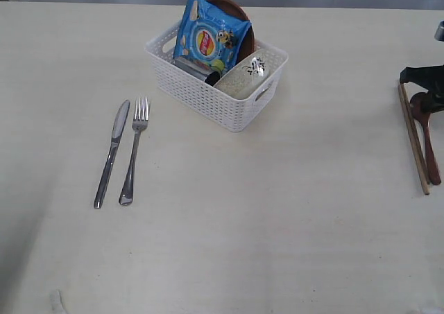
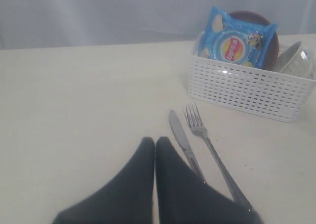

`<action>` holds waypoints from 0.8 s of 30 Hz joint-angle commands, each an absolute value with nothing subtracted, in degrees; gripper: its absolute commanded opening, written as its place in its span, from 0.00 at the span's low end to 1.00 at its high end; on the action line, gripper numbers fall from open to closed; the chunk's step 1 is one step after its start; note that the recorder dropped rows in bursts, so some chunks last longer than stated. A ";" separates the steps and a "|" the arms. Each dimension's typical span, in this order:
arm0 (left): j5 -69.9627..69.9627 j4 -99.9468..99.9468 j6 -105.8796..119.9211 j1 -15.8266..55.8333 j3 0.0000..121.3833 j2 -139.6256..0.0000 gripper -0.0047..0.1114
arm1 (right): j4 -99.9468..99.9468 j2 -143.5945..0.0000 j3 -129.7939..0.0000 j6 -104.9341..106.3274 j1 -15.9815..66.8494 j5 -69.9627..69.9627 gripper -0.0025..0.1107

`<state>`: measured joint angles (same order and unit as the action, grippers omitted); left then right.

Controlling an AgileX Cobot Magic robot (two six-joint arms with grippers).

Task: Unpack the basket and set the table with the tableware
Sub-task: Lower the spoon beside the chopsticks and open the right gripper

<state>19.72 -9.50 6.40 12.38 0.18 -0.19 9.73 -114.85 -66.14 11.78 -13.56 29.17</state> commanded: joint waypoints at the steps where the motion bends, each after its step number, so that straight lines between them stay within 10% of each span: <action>1: 19.62 -9.35 6.34 12.71 0.00 0.00 0.04 | 10.00 -115.05 -65.89 12.46 -13.54 28.93 0.02; 6: 19.62 -9.35 6.34 12.71 0.00 0.00 0.04 | 10.00 -115.05 -65.89 12.46 -13.54 29.26 0.03; 14: 19.62 -9.35 6.22 12.71 0.00 0.00 0.04 | 10.00 -115.05 -65.89 12.46 -13.54 29.35 0.39; 24: 19.62 -9.35 6.22 12.71 0.00 0.00 0.04 | 10.00 -110.29 -65.89 13.44 -13.54 30.22 0.38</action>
